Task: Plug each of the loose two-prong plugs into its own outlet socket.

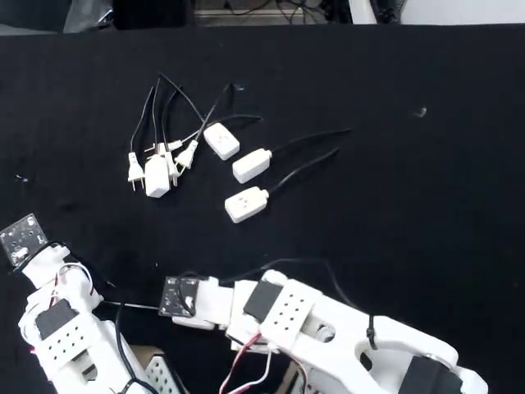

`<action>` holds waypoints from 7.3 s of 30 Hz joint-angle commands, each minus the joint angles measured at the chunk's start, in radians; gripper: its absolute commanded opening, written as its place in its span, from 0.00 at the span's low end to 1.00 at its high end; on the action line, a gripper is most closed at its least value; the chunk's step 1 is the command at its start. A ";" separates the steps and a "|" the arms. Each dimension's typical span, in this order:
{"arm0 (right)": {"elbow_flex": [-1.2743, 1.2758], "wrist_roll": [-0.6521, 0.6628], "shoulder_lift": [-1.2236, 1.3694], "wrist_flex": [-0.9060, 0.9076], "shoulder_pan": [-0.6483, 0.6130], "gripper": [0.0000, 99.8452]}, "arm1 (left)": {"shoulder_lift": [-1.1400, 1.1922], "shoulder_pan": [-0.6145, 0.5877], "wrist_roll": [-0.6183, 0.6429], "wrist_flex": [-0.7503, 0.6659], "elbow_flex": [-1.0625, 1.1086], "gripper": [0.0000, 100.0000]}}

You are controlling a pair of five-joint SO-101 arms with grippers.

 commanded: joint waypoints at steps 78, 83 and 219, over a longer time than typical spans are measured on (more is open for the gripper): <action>-0.128 -0.158 -0.194 -0.491 0.390 0.01 | -0.005 0.797 0.399 0.040 -0.618 0.03; -0.090 -0.190 -0.237 -0.520 0.393 0.01 | -0.005 1.015 0.402 -0.110 -0.509 0.03; -0.219 -0.087 -0.481 -0.140 0.293 0.01 | 0.084 0.387 0.133 0.276 -0.645 0.03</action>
